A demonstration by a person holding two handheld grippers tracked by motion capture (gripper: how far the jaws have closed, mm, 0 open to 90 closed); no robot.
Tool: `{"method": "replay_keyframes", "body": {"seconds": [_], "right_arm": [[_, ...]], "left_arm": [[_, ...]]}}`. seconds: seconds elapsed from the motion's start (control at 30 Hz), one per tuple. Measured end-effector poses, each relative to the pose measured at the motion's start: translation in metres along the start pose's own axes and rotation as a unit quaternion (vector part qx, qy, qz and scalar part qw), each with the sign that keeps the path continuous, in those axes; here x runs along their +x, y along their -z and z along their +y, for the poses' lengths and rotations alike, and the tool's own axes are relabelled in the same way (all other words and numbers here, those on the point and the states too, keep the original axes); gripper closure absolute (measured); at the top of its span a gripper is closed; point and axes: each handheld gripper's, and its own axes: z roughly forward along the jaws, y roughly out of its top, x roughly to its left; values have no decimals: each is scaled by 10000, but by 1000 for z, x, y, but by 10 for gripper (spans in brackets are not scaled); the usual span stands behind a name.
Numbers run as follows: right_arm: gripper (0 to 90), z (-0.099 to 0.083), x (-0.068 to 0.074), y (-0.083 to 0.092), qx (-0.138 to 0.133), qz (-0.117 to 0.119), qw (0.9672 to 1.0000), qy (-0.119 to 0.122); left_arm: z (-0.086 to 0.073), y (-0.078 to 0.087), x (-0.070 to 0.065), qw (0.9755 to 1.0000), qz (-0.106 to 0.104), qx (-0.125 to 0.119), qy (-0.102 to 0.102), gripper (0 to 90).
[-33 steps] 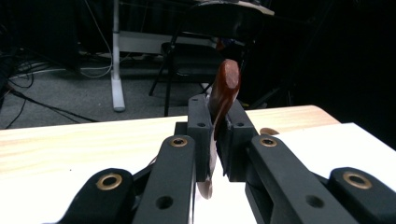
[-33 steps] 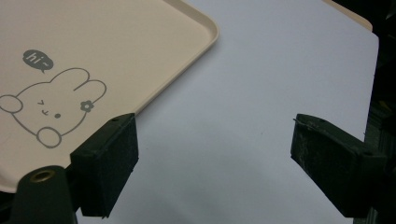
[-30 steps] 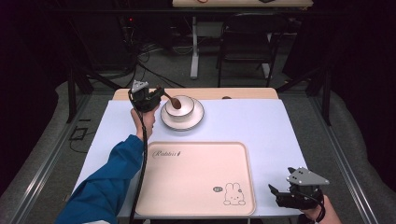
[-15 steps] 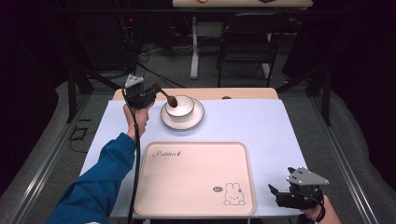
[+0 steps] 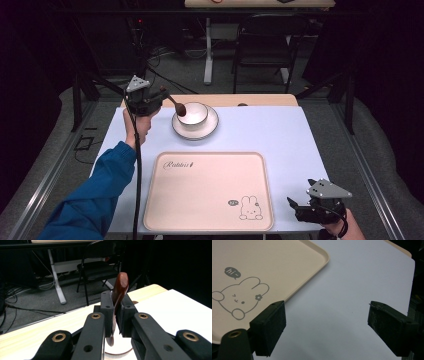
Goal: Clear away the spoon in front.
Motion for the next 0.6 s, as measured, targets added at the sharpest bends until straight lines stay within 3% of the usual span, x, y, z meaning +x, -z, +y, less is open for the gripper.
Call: {"method": "replay_keyframes", "body": {"seconds": [0.6], "right_arm": [[143,0,0,0,-3,3,10000,8]], "left_arm": [[11,35,-3,9987,-306,241,-318,845]]}}
